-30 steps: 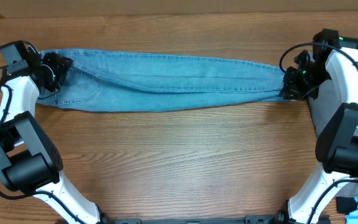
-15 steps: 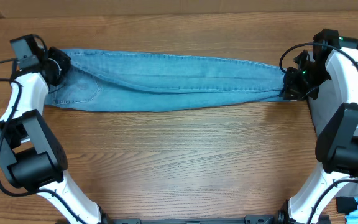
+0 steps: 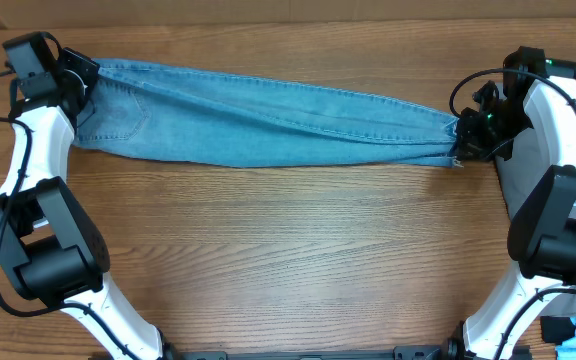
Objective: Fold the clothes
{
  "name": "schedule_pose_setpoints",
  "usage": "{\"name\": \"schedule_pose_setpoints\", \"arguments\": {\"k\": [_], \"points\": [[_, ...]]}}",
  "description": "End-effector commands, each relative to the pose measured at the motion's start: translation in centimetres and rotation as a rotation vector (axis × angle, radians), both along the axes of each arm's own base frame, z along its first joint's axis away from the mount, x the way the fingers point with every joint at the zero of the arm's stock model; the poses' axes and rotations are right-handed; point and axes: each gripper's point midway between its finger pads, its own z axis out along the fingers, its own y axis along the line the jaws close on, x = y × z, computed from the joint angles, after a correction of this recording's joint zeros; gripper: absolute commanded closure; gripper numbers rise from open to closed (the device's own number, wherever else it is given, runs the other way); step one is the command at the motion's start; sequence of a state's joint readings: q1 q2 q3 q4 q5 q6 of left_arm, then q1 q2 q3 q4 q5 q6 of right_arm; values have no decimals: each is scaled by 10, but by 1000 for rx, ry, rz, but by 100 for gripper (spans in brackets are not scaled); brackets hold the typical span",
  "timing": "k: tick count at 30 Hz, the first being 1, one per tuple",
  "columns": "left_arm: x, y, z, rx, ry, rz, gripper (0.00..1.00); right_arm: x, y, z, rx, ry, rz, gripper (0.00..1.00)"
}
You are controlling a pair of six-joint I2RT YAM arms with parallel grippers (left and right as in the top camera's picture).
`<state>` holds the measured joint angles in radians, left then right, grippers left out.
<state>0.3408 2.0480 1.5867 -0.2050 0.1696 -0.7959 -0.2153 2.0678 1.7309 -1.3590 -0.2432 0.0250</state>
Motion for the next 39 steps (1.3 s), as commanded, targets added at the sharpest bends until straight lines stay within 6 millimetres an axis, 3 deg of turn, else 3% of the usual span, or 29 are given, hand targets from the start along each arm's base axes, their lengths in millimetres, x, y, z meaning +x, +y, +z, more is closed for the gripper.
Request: {"name": "schedule_pose_setpoints", "arguments": {"k": [1, 4, 6, 9, 10, 12, 15, 18, 21, 25, 29, 31, 33, 36, 39], "points": [[6, 1, -15, 40, 40, 48, 81, 4, -3, 2, -9, -13, 5, 82], [0, -6, -39, 34, 109, -7, 62, 3, -4, 2, -18, -12, 10, 81], [-14, -9, -53, 73, 194, -65, 58, 1, -14, 0, -73, -7, 45, 72], [-48, -23, -80, 45, 368, -142, 62, 7, -33, -3, -190, -26, 69, 61], [-64, -29, -89, 27, 442, -163, 63, 16, -35, -3, -199, -66, 98, 61], [-77, -33, -95, 11, 502, -180, 63, 33, -37, -2, -218, -137, 113, 61], [-90, -37, -101, -12, 556, -186, 62, 52, -36, 0, -236, -213, 118, 61], [-95, -37, -103, -11, 580, -181, 62, 54, -29, -5, -230, -209, 147, 60], [-104, -33, -105, 4, 620, -165, 61, 55, -22, -22, -224, -202, 228, 61], [-118, -27, -110, 44, 689, -143, 55, 40, -17, -45, -181, -111, 231, 60], [-122, -23, -112, 62, 711, -136, 48, 37, -7, -66, -112, -76, 231, 60], [-125, -20, -114, 82, 723, -123, 40, 32, 1, -85, -64, -31, 228, 60], [-131, -13, -116, 114, 753, -103, 32, 11, 2, -97, -49, 72, 233, 59], [-135, -13, -119, 147, 775, -156, 32, -28, -11, -97, -89, 246, 247, 60], [-147, -12, -122, 164, 826, -165, 36, -50, -58, -93, -299, 377, 118, 56]]}}
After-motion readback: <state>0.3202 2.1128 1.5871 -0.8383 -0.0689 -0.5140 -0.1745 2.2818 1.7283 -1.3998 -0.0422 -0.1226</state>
